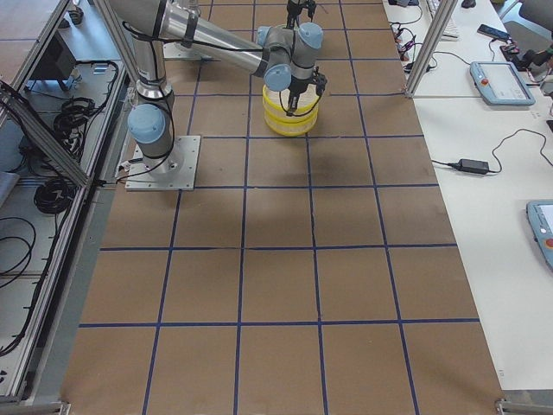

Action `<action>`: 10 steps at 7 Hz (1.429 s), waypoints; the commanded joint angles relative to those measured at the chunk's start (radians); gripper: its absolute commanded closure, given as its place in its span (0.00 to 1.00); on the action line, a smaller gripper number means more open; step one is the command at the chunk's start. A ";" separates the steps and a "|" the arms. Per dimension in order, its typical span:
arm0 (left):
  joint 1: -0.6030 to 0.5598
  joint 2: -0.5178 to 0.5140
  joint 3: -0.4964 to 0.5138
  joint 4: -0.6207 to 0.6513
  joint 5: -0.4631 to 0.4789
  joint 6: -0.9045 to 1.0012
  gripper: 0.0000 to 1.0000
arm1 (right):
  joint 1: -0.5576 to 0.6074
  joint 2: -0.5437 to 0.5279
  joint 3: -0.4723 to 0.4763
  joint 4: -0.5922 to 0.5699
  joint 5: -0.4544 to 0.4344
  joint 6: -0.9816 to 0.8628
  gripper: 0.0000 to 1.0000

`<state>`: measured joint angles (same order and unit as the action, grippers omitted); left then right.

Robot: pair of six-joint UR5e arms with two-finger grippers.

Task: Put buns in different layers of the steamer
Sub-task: 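Move the left gripper to the brown bun while the right restacks the top tier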

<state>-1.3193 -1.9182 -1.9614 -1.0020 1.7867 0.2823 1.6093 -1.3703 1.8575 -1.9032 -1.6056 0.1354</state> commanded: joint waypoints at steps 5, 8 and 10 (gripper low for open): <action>0.000 0.014 0.013 -0.007 0.000 -0.002 0.88 | 0.000 0.000 0.012 -0.045 -0.008 -0.005 0.81; 0.000 0.019 0.016 -0.007 0.000 -0.003 0.89 | 0.000 -0.001 0.029 -0.046 -0.014 -0.005 0.80; -0.001 0.021 0.019 -0.010 0.000 -0.006 0.89 | -0.002 -0.004 0.034 -0.043 -0.013 -0.005 0.65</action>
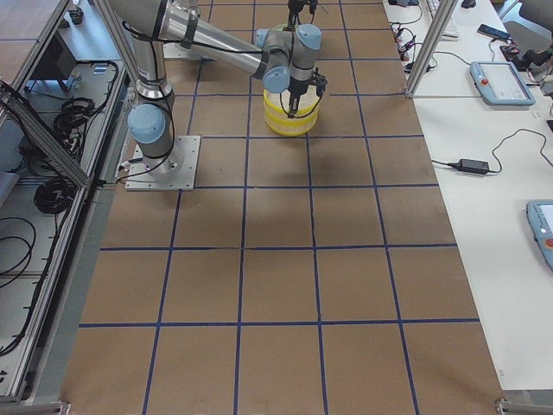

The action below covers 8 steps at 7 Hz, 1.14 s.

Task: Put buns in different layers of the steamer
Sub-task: 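Move the left gripper to the brown bun while the right restacks the top tier, then grasp the brown bun on the plate with the left gripper and lift it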

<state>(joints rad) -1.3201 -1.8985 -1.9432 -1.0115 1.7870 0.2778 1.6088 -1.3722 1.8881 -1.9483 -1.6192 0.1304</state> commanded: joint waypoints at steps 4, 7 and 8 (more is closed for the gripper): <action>-0.241 0.074 0.162 -0.180 -0.051 -0.223 0.89 | -0.016 -0.037 -0.090 0.120 0.001 -0.003 0.00; -0.471 0.056 0.292 -0.210 -0.448 -0.556 0.88 | -0.033 -0.053 -0.176 0.242 0.001 -0.008 0.00; -0.547 0.046 0.312 -0.210 -0.516 -0.642 0.88 | -0.035 -0.071 -0.190 0.259 -0.001 -0.008 0.00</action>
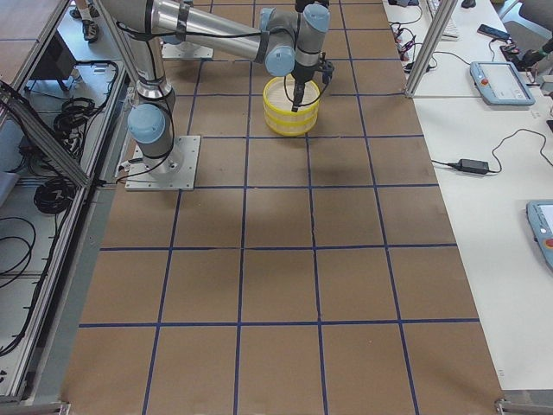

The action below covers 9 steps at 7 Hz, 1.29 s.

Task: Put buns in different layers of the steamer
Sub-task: 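Carry the brown bun over the top steamer tier and release it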

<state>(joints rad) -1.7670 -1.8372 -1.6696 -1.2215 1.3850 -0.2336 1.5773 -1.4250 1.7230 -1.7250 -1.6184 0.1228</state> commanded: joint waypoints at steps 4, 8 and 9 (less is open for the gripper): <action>-0.209 -0.053 0.054 0.063 -0.159 -0.262 0.22 | -0.010 -0.097 -0.063 0.103 0.002 -0.011 0.00; -0.204 -0.018 0.105 -0.005 -0.018 -0.251 0.05 | -0.010 -0.130 -0.121 0.267 0.002 -0.063 0.00; -0.174 0.007 0.138 -0.103 0.091 -0.224 0.05 | -0.008 -0.138 -0.125 0.272 0.008 -0.066 0.00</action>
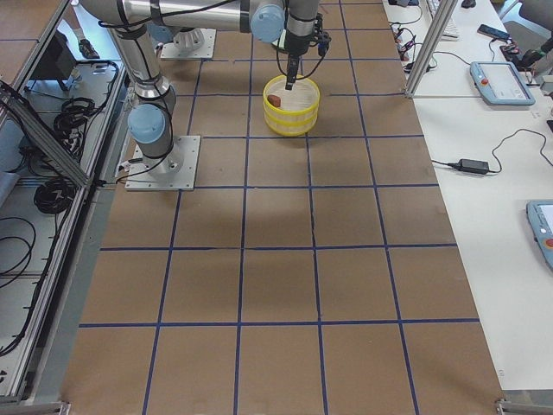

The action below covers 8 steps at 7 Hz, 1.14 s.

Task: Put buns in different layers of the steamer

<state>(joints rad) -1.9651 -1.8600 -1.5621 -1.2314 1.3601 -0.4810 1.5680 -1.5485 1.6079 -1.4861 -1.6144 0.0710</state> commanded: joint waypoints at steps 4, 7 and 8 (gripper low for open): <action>0.390 0.253 0.067 -0.448 0.183 0.542 0.00 | 0.006 -0.016 -0.020 0.021 0.010 -0.073 0.00; 0.440 0.289 -0.012 -0.354 0.218 0.587 0.00 | 0.007 -0.019 -0.022 0.012 0.010 -0.069 0.00; 0.434 0.285 -0.021 -0.327 0.218 0.503 0.00 | 0.007 -0.022 -0.022 0.012 0.008 -0.069 0.00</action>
<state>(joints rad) -1.5285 -1.5750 -1.5639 -1.6003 1.5716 0.0883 1.5748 -1.5675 1.5863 -1.4732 -1.6048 0.0012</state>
